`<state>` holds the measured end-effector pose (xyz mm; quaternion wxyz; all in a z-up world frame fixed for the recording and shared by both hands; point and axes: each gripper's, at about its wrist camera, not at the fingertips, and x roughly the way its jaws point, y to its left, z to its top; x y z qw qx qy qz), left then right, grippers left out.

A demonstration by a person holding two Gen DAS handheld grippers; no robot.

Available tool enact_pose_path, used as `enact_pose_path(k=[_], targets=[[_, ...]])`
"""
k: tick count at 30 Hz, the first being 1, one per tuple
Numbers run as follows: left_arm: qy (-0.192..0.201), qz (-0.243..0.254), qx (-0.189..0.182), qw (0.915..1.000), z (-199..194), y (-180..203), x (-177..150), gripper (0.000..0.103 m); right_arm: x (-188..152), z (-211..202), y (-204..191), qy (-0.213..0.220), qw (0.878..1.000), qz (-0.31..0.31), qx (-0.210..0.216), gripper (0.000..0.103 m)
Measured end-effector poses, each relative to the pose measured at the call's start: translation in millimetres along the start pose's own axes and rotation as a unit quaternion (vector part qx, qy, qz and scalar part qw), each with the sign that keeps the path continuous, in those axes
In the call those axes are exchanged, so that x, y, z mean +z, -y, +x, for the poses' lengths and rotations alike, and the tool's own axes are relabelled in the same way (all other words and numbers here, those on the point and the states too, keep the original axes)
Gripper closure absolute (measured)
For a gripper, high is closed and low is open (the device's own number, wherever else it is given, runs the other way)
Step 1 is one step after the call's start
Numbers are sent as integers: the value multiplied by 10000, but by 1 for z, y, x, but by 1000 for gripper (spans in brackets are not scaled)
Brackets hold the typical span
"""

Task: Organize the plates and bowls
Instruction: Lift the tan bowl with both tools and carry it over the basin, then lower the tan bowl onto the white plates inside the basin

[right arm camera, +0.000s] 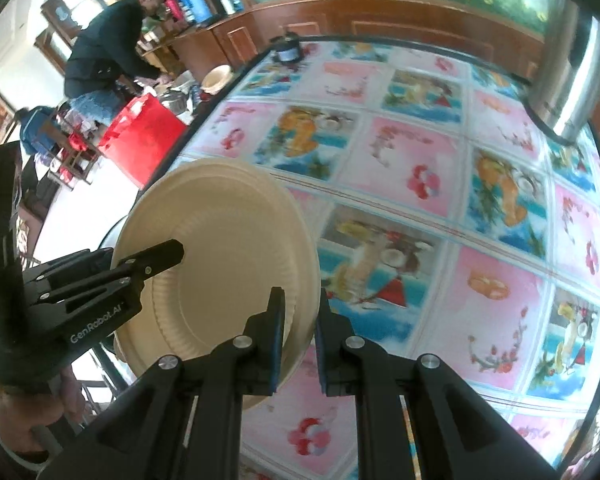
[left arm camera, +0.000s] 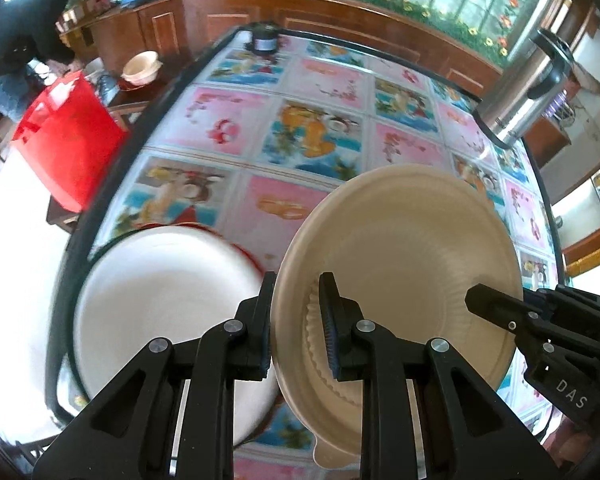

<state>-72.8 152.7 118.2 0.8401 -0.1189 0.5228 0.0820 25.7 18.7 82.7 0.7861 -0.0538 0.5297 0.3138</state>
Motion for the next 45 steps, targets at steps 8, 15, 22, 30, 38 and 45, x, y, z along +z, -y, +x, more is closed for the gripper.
enact_pose_path(k=[8,15,22,30,38,45], targets=[[129,-385,155,9991,-23,-53,-3,83,12,11,-51,-14,9989,-451,124,89],[231,-633,207,9975,-38,-86,-3,83,22,17,-85,-33,9971,-733,211,88],[223,-821,273,9960,-42,-111,-9,83,28,28,-107,-128,9953,-919,262,88],[1,-1017,363,9942,-31,-135,-28,82,25,48,-126,-374,9929,-1075,353,88],[-15,-1045,376,9938,-28,-138,-33,82,24,53,-130,-454,9923,-1106,330,88],[-5,-996,420,9941,-23,-137,-31,82,22,59,-129,-541,9924,-1062,297,88]])
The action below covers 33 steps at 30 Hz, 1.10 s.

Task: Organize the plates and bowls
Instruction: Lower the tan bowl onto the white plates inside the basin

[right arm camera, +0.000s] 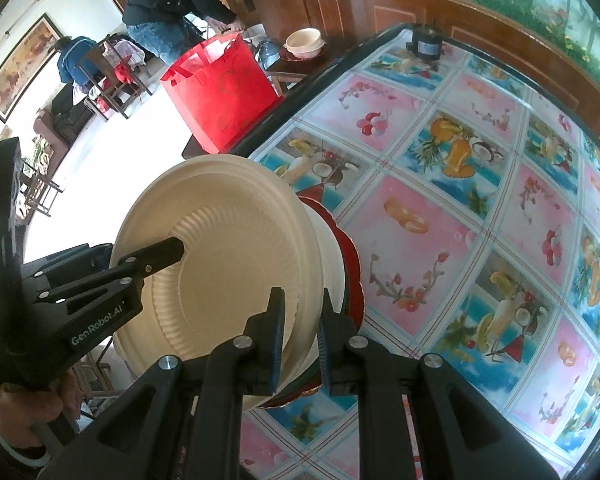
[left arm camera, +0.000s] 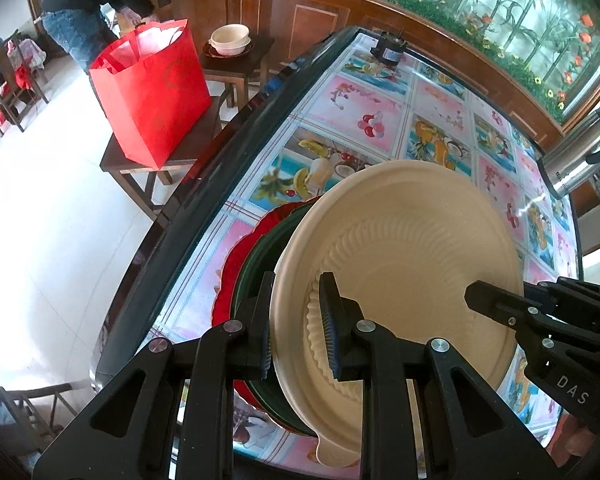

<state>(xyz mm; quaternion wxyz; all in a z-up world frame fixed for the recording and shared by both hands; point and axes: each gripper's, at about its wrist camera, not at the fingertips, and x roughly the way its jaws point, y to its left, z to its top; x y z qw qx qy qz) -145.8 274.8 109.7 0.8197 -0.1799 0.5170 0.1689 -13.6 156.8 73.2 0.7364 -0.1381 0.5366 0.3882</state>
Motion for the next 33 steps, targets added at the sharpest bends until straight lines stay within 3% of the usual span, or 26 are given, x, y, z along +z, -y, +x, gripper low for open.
enact_pose_path(k=[33], targets=[[-10,91,82,9999,9,4,0,80,-1,4,1,-103,9999,-16,-55,88]])
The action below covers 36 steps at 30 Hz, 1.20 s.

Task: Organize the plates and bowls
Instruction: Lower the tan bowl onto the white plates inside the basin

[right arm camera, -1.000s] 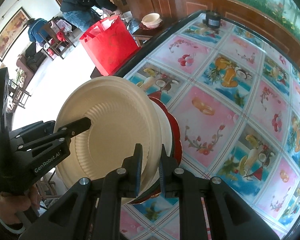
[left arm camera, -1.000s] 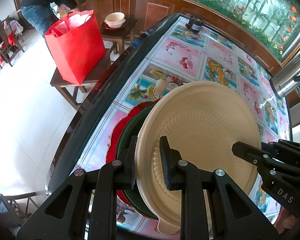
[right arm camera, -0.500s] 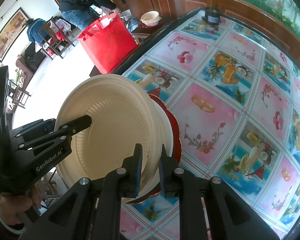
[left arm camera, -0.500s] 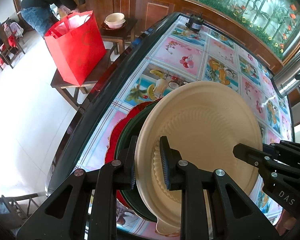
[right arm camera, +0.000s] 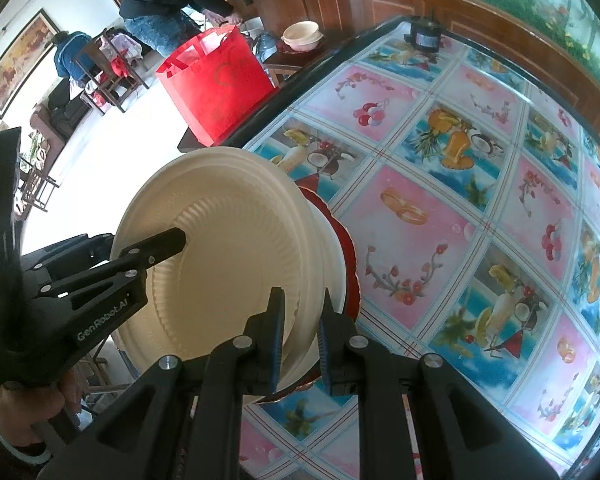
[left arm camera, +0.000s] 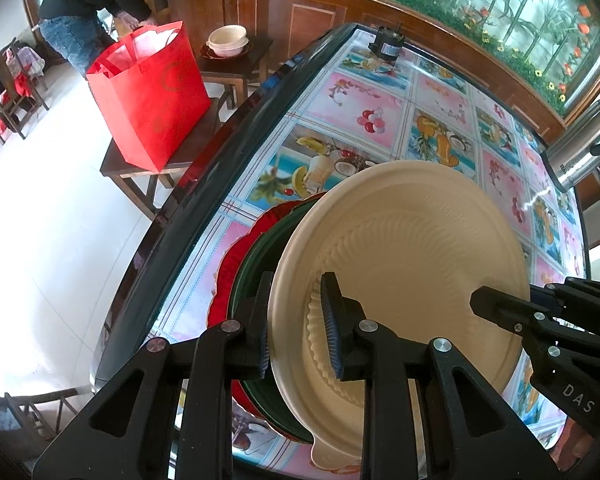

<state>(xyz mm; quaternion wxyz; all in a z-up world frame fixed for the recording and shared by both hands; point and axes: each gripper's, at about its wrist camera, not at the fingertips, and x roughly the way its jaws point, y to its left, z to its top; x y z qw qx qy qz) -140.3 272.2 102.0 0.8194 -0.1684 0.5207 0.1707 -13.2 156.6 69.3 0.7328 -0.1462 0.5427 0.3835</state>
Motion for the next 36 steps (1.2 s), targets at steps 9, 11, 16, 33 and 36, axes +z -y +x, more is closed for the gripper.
enact_pose_path(k=[9,11,16,33,36], targets=[[-3,13,16,10000,1,0,-1,80,-1,0,-1,-21,10000,-21,-24,87],[-2,30,27,10000,2,0,-1,80,-1,0,-2,-18,10000,-20,-22,87],[-2,63,49,10000,3,0,-1,79,-2,1,-1,-27,10000,-23,-28,87],[-1,72,48,10000,4,1,-1,79,-1,2,-4,-58,10000,-46,-24,87],[14,126,118,9998,4,2,-1,79,-1,1,-4,-34,10000,-43,0,87]])
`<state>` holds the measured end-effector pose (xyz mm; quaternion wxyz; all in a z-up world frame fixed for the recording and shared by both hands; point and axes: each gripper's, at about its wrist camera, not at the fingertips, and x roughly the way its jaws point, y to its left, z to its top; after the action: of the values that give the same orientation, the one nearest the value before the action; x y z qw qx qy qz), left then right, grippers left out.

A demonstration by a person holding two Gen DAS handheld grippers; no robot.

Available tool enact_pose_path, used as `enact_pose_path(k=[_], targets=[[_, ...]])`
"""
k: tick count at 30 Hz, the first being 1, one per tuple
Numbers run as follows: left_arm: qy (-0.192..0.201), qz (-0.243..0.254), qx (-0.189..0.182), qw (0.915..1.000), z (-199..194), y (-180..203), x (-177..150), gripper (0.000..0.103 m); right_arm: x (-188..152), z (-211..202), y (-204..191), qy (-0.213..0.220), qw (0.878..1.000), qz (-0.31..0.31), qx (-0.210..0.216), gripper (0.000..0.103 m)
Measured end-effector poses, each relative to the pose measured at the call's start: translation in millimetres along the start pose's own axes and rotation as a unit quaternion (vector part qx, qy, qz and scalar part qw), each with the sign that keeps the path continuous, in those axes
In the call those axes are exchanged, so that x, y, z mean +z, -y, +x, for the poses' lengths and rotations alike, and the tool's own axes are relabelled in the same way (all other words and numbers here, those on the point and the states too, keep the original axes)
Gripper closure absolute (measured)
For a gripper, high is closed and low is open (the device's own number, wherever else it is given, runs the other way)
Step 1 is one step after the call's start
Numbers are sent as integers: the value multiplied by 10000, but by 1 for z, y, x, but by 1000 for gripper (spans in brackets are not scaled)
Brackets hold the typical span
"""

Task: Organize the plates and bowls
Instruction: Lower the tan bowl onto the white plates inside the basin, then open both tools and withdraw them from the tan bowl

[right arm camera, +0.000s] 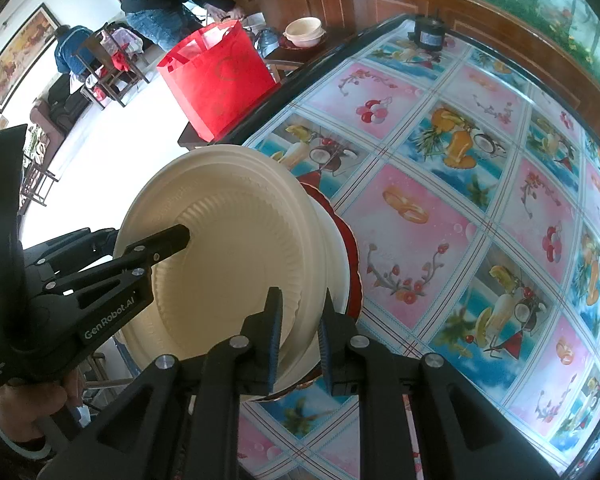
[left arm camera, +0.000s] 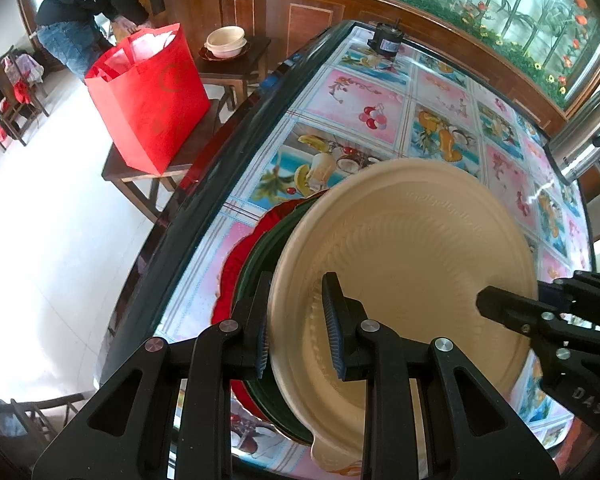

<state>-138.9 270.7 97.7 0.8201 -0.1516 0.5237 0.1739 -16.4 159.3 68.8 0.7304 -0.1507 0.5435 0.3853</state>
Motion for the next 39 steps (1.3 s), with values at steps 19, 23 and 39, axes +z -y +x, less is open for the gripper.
enact_pose_path(k=[19,23,39], targets=[[450,-44,87,9989,-15,-4,2,49,-8,-11,8,216,9997,86,-20,74],[510,131,297,9982,-18,1,1,47,-11,-17,7,377,9992,77,-132,64],[801,467,508,9944,-38,4,-14,47,-36,-34,-16,1273,9890,142,-735,41]])
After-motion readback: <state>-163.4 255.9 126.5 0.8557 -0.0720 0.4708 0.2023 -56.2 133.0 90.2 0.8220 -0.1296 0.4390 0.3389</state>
